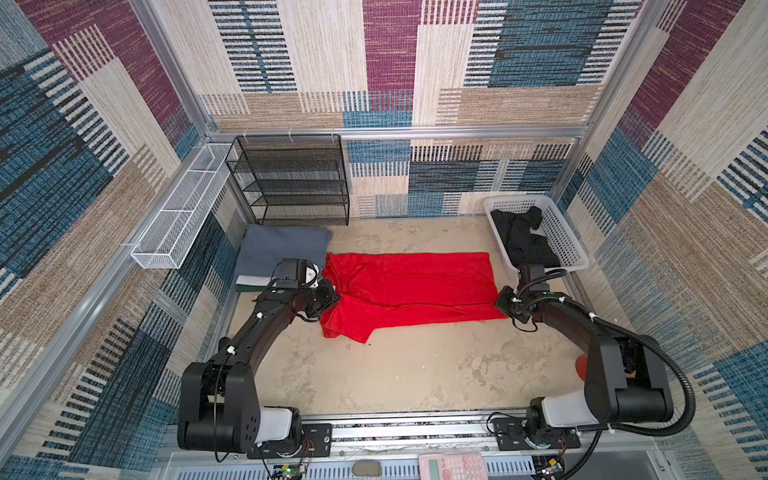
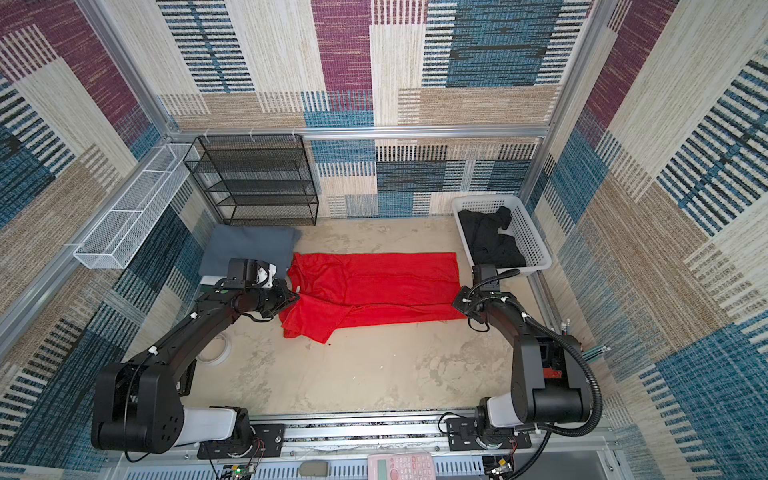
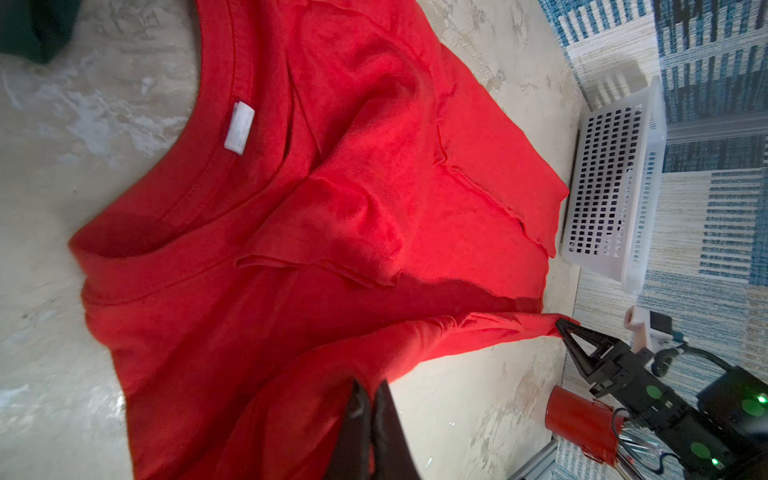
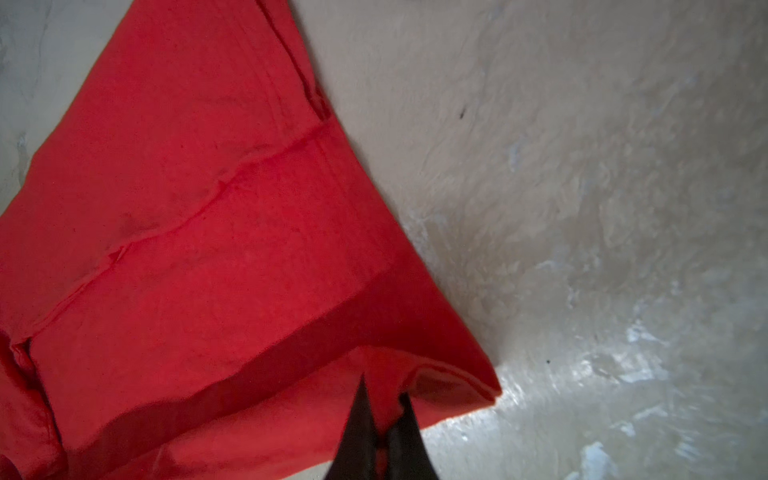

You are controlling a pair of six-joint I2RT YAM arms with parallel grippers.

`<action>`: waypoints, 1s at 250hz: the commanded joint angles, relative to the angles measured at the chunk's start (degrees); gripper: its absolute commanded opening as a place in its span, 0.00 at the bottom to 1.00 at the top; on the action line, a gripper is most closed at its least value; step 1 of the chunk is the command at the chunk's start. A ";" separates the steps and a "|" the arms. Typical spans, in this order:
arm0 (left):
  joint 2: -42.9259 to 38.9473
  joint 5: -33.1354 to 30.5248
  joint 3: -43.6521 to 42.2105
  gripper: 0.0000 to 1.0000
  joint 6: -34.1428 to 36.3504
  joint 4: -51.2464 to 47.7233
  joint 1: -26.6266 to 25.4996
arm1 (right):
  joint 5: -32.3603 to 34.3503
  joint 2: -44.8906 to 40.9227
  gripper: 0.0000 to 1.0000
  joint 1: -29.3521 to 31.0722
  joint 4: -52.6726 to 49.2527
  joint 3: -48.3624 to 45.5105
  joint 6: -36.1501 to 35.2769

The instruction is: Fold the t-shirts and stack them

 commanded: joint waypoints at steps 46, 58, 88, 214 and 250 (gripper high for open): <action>1.58 0.37 2.51 0.00 -0.37 2.88 0.10 | -1.66 0.71 0.00 -0.26 2.07 1.45 -1.06; 1.83 0.49 2.77 0.00 -0.39 3.09 0.10 | -1.72 0.98 0.00 -0.28 2.20 1.79 -1.07; 2.33 0.00 2.96 0.00 -0.70 3.83 0.10 | -1.97 2.17 0.00 -0.35 2.40 2.66 -1.10; 8.77 1.55 6.51 0.00 -2.34 7.58 0.10 | -3.10 5.99 0.00 -0.44 3.55 5.72 -1.04; 10.88 1.46 7.50 0.00 -2.39 8.16 0.10 | -3.14 7.53 0.00 -0.48 3.78 6.44 -1.05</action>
